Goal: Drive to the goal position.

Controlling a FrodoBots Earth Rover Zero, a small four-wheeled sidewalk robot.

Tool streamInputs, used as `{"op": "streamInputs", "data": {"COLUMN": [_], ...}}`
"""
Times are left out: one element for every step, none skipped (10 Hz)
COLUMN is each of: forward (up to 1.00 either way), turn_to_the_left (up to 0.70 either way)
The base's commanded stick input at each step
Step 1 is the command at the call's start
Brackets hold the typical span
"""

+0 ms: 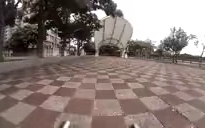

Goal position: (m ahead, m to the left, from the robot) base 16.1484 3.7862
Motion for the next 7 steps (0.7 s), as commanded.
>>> {"op": "streamInputs", "data": {"forward": [1.00,1.00,1.00,1.00,1.00,1.00,1.00], "turn_to_the_left": [0.00,0.00,0.00,0.00,0.00,0.00,0.00]}}
